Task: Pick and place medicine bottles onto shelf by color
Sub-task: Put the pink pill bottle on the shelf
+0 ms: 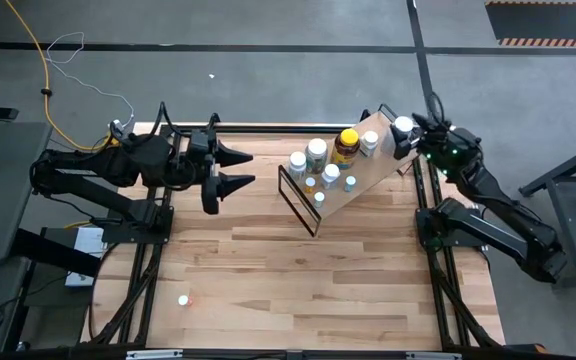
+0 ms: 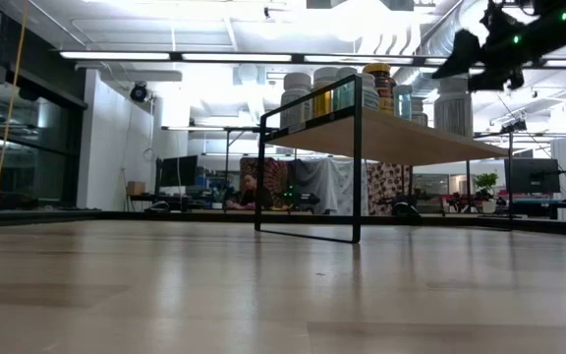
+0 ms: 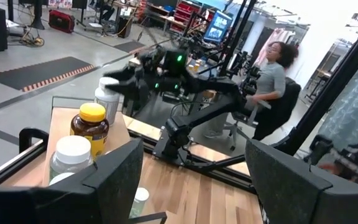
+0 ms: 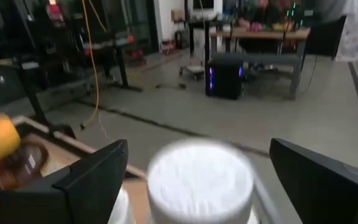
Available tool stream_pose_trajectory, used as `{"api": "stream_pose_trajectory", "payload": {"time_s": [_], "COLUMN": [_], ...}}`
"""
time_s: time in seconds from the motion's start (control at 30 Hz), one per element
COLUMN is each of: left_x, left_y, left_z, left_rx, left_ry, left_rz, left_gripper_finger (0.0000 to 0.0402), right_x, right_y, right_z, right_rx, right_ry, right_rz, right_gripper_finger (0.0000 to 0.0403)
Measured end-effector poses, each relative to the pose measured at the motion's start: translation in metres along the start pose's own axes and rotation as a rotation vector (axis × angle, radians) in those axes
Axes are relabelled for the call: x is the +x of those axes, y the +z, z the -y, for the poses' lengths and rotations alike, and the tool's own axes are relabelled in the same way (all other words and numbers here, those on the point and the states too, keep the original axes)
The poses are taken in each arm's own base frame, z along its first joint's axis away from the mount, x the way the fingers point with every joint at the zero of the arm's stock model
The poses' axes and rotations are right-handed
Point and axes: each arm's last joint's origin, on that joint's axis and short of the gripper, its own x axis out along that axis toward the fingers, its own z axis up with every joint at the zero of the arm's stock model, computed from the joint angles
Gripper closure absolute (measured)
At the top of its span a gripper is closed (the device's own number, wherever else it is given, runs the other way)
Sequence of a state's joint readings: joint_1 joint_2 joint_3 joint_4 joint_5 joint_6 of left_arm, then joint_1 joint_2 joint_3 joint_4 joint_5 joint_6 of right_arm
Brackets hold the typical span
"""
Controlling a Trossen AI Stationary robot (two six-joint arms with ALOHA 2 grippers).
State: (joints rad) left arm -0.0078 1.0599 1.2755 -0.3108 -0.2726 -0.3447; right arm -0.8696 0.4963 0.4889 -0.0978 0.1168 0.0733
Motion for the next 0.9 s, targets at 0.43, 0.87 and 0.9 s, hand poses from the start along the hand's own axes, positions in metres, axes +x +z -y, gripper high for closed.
{"api": "stream_pose_trajectory", "payload": {"time_s": [0.43,0.87,0.9], "left_x": [0.0,-0.024,-0.024], "left_y": [-0.003,0.002,-0.001], "left_z": [-0.001,-0.006,-0.007], "left_rx": [0.056,0.111,0.11], "left_ry": [0.009,-0.005,-0.009], "left_rz": [-0.028,0.005,0.008], "left_gripper_finger": [0.0129,0.0129,0.0129], "right_x": [-0.024,-0.037,-0.037], "right_y": [0.067,0.09,0.09], "right_z": [-0.005,-0.033,-0.035], "right_rx": [0.293,0.552,0.563], "right_ry": [0.149,0.749,0.773], "right_rz": [0.19,0.309,0.308], "right_gripper_finger": [0.002,0.002,0.002]}}
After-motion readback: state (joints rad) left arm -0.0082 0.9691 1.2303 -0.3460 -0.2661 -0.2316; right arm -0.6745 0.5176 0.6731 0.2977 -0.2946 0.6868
